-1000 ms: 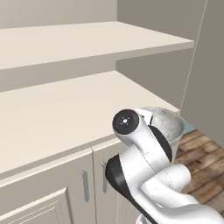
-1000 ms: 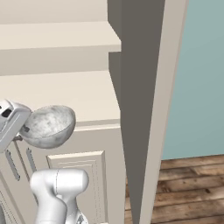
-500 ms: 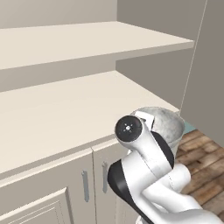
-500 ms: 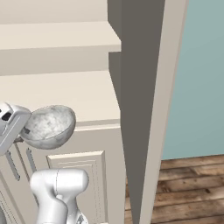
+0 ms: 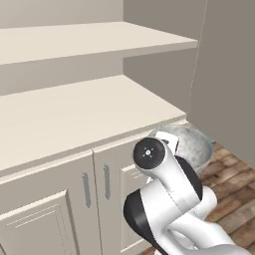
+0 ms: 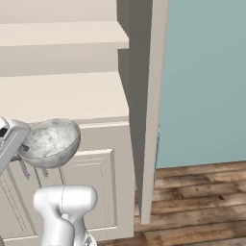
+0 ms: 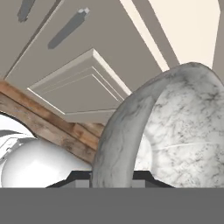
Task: Pick up the bowls from the cabinet and place each bowl in front of a stool on the dining counter.
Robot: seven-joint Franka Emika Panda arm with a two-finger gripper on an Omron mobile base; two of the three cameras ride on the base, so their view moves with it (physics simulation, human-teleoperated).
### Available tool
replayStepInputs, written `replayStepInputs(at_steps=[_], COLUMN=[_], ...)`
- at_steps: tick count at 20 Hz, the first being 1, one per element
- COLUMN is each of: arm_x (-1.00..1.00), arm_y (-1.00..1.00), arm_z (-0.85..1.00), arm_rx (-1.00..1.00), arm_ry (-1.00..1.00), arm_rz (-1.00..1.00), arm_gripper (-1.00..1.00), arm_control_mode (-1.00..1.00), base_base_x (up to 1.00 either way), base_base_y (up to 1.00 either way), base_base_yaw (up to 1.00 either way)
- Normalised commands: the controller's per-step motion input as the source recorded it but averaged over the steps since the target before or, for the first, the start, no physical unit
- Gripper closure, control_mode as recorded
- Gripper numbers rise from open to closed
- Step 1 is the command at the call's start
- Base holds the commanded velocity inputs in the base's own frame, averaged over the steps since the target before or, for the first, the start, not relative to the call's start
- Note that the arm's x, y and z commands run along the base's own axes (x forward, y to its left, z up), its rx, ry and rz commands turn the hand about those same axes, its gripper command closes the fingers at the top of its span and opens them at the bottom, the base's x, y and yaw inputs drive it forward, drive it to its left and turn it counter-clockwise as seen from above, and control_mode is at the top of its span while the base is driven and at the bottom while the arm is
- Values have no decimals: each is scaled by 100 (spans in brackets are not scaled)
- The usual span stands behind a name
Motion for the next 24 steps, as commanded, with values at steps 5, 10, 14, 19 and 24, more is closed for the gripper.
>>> replayStepInputs(at_steps=[5, 10, 14, 19, 24], arm_x=[0, 0, 0, 0, 0], arm_y=[0, 0, 0, 0, 0], arm_z=[0, 0, 0, 0, 0], arm_rx=[0, 0, 0, 0, 0], arm_ry=[0, 0, 0, 0, 0], arm_rz=[0, 0, 0, 0, 0], arm_gripper=[100, 100, 100, 100, 100], arm_control_mode=[100, 100, 100, 100, 100], base_base_x=[-82, -94, -81, -55, -17], base_base_y=[0, 0, 0, 0, -2], base_base_yaw=[-4, -13, -21, -33, -65])
